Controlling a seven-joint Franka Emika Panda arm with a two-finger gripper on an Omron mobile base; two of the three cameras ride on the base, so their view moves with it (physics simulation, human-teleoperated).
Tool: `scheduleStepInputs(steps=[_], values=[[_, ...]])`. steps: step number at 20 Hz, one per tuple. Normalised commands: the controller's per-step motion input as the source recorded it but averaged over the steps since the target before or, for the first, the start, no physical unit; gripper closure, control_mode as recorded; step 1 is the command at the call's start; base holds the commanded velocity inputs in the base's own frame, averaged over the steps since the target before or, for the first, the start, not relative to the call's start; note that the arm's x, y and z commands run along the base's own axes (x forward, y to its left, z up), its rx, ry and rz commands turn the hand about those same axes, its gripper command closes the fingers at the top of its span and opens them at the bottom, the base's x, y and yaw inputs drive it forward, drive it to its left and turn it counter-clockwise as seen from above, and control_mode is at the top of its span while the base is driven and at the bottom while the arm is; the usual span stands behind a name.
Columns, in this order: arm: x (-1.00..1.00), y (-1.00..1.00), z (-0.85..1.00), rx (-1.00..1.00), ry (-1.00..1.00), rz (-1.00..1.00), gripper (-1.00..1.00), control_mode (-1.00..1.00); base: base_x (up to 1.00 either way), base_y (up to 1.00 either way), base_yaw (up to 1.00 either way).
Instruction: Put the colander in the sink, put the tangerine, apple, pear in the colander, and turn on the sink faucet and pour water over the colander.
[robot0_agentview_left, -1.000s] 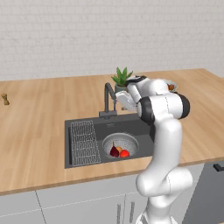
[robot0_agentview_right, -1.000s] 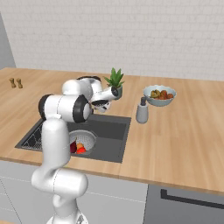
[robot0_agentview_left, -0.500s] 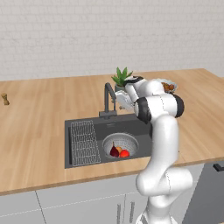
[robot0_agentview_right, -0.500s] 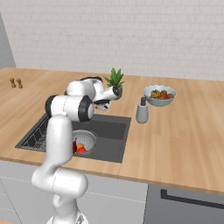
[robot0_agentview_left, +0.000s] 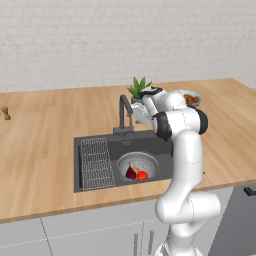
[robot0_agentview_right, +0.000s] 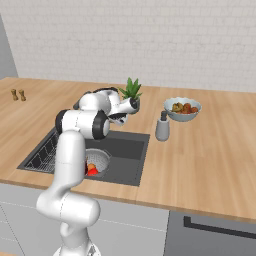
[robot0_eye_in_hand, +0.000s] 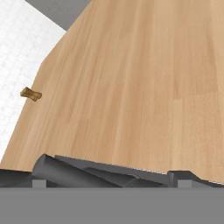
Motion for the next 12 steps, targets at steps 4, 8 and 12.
scheduleStepInputs(steps=[4,8,12], values=[[0.0,0.0,-0.1,0.0,-0.04,-0.01,-1.0,-1.0,0.0,0.0,0.0],[0.0,0.0,-0.13,0.0,-0.08,-0.05,-1.0,-1.0,0.0,0.0,0.0],[-0.08,0.0,-0.13,-0.01,-0.16,-0.06,-1.0,-1.0,0.0,0.0,0.0]])
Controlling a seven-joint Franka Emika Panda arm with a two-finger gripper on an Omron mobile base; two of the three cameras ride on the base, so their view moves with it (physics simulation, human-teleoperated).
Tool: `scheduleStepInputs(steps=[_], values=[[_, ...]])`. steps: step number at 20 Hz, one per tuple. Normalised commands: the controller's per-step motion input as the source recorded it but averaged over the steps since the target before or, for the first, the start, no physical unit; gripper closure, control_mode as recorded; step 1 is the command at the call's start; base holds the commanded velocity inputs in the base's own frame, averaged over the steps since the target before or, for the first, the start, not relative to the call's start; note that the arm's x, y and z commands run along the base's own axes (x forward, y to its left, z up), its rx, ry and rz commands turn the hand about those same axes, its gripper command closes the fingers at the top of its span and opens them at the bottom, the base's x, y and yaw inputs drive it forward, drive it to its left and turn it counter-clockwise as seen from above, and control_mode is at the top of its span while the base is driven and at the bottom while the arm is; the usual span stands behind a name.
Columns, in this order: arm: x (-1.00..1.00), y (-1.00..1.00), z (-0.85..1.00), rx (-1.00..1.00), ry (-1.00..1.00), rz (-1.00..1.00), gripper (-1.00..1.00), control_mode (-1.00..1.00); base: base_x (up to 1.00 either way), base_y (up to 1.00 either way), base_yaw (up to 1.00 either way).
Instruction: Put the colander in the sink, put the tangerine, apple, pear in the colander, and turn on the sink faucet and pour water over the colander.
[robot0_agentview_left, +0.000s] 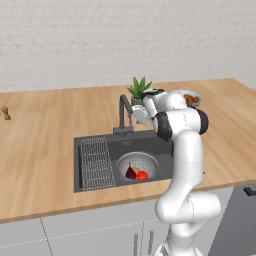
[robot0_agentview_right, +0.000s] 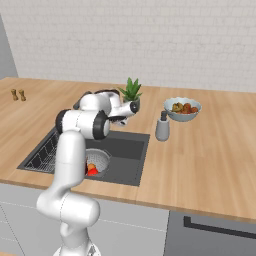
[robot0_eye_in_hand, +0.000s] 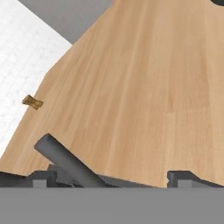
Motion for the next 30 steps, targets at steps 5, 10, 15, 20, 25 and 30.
scheduleStepInputs(steps=[5,10,15,20,25,30], values=[[-0.02,0.03,-0.14,-0.01,-0.14,-0.06,-1.0,-1.0,0.0,0.0,0.0],[0.01,0.12,-0.08,0.0,-0.04,-0.04,-1.0,-1.0,0.0,0.0,0.0],[0.21,0.03,0.0,0.0,0.0,-0.04,-1.0,-1.0,0.0,0.0,0.0],[0.27,0.0,0.0,0.0,0.0,-0.05,-1.0,-1.0,0.0,0.0,0.0],[0.08,-0.01,0.0,0.0,0.0,-0.05,1.0,-1.0,0.0,0.0,0.0],[0.06,-0.23,0.0,0.0,0.01,-0.05,1.0,-1.0,0.0,0.0,0.0]])
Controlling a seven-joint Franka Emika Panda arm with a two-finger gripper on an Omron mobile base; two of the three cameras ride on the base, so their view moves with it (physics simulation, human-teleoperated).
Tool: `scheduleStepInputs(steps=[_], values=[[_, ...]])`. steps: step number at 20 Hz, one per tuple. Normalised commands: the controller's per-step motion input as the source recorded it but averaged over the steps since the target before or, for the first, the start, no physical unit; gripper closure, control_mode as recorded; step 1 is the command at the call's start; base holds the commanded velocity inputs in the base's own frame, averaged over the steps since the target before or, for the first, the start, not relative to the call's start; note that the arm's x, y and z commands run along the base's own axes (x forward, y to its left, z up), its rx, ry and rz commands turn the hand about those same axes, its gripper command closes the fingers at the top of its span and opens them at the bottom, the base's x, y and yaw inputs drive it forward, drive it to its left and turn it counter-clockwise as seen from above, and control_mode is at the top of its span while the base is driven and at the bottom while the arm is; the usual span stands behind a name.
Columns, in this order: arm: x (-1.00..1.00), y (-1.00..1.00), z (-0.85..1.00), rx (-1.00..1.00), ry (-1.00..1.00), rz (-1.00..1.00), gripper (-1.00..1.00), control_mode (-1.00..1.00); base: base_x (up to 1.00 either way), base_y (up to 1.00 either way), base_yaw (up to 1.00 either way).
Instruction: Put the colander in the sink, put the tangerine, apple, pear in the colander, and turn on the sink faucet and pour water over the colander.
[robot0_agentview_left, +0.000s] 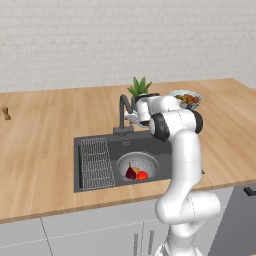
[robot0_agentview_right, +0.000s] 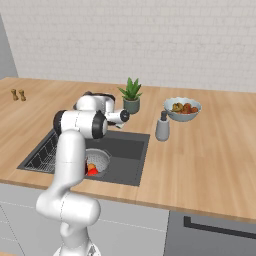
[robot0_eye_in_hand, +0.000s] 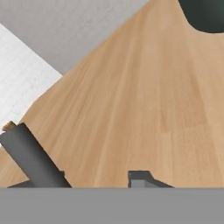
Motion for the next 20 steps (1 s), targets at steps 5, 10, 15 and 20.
scheduleStepInputs(steps=[5,10,15,20], values=[[0.01,-0.46,0.0,0.0,0.0,-0.08,1.0,-1.0,0.0,0.0,0.0],[0.0,-0.71,0.0,0.0,0.0,-0.11,1.0,-1.0,0.0,0.0,0.0],[0.0,-0.85,0.0,0.0,0.02,-0.14,1.0,-1.0,0.0,0.0,0.0],[-0.02,-0.99,0.0,0.0,0.02,-0.16,1.0,-1.0,0.0,0.0,0.0]])
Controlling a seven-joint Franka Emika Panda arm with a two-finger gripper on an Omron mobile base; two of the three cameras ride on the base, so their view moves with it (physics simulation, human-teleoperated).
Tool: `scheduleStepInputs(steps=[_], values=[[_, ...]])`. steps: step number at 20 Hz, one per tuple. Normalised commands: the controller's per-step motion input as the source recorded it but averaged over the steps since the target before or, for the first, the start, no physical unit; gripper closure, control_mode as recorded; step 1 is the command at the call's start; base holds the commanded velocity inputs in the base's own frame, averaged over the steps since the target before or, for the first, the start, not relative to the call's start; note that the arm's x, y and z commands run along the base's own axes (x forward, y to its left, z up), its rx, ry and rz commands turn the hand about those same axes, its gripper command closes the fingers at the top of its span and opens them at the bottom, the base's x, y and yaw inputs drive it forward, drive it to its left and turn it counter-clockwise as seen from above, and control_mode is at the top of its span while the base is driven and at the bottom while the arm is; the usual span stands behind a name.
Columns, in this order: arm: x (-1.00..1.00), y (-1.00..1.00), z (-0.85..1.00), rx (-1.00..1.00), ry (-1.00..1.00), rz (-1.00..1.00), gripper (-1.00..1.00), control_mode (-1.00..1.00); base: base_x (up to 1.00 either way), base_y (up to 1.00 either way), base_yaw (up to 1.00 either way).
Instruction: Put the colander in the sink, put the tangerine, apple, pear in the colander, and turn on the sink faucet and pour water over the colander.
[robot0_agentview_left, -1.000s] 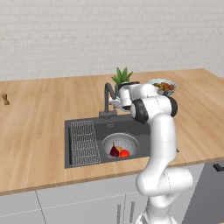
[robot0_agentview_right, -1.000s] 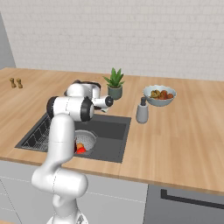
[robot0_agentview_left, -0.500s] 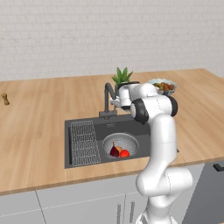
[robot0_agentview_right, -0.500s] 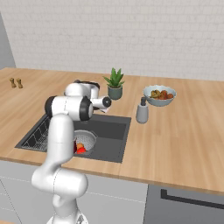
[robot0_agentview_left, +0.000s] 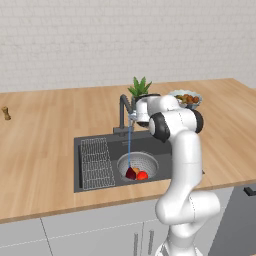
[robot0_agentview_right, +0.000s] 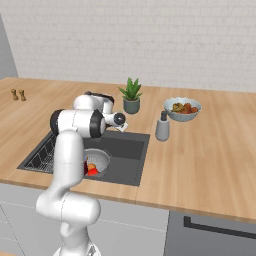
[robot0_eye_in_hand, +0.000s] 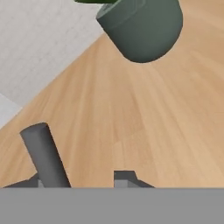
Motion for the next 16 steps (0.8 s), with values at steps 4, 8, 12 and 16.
scheduleStepInputs(steps=[4,8,12,16], values=[[-0.12,-0.95,0.0,0.0,0.02,-0.15,1.0,-1.0,0.0,0.0,0.0],[-0.2,-0.82,0.01,0.0,0.0,-0.12,1.0,-1.0,0.0,0.0,0.0],[-0.24,-0.65,0.3,0.03,0.0,-0.07,1.0,-1.0,0.0,0.0,0.0],[-0.24,-0.59,0.59,0.09,0.0,-0.03,1.0,-1.0,0.0,0.0,0.0]])
